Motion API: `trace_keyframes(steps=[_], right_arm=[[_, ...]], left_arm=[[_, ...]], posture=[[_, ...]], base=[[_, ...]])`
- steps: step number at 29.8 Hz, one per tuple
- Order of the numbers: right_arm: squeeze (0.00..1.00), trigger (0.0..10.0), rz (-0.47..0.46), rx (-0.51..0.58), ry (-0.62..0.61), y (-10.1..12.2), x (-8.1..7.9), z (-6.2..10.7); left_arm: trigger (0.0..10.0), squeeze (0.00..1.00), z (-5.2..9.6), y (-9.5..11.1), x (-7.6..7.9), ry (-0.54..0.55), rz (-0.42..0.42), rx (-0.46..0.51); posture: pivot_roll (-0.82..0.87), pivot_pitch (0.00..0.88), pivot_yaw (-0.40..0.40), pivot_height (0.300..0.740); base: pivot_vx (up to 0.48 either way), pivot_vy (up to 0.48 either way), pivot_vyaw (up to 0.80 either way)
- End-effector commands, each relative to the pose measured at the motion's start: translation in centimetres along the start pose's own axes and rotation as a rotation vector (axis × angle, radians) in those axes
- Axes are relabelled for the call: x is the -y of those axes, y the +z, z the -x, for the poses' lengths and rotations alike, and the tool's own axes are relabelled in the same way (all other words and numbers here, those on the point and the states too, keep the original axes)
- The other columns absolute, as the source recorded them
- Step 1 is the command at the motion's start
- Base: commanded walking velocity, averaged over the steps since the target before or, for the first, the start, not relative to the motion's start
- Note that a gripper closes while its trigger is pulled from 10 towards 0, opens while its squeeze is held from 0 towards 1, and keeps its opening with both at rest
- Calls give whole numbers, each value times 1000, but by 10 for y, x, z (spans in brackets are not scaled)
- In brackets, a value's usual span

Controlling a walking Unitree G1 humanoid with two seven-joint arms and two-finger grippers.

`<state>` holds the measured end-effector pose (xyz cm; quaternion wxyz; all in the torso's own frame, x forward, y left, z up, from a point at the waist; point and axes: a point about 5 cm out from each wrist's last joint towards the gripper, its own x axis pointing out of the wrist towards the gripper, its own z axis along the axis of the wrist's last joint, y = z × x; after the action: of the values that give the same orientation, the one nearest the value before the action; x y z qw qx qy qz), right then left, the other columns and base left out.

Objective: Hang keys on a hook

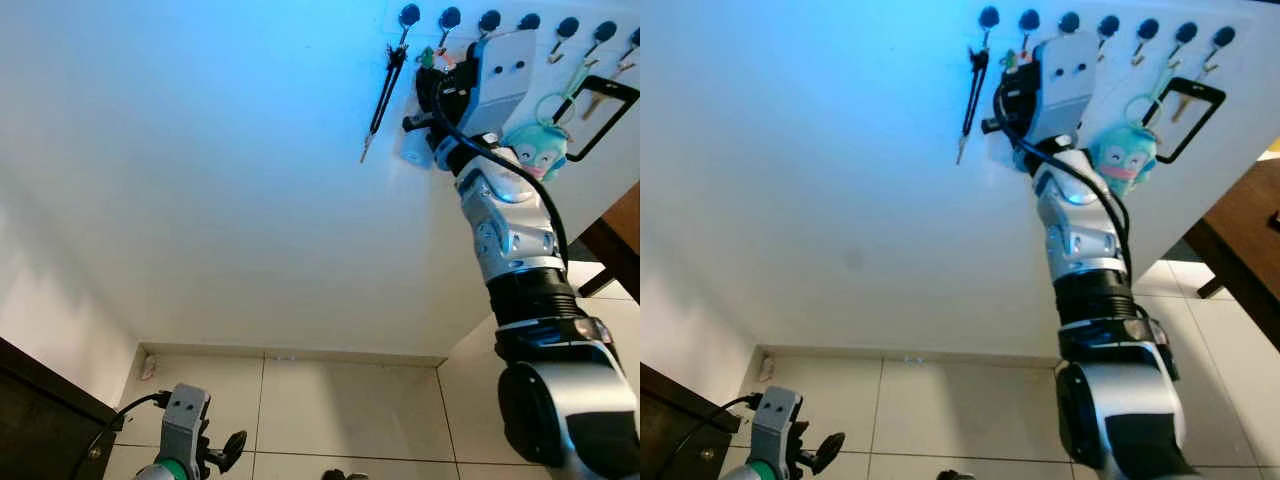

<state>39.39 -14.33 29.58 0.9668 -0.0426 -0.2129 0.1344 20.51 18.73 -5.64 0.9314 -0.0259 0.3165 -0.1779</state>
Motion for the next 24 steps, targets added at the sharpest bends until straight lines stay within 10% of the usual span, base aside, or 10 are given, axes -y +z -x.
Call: trace_keyframes(steps=[1, 7, 8, 10, 24], right_arm=[[0, 10000, 10, -45, 40, -8, -4, 1], [0, 10000, -31, -23, 65, -8, -7, 4], [910, 10000, -47, -10, 61, -8, -6, 5], [1000, 10000, -68, 4, 57, -8, -6, 7], [1000, 10000, -156, 93, 38, -3, -1, 16]], left_arm=[[10000, 0, 0, -4, 3, -13, -9, -15], [10000, 0, 0, -4, 4, -16, -12, -16], [10000, 0, 0, -4, 5, -17, -13, -17], [10000, 0, 0, -4, 5, -18, -14, -19], [10000, 0, -1, -6, 8, -22, -3, -24]], posture=[[88, 71, 17, 740], [83, 71, 18, 740], [84, 71, 18, 740], [81, 71, 18, 740], [75, 71, 9, 740]], base=[[0, 0, 0], [0, 0, 0], [0, 0, 0], [0, 0, 0], [0, 0, 0]])
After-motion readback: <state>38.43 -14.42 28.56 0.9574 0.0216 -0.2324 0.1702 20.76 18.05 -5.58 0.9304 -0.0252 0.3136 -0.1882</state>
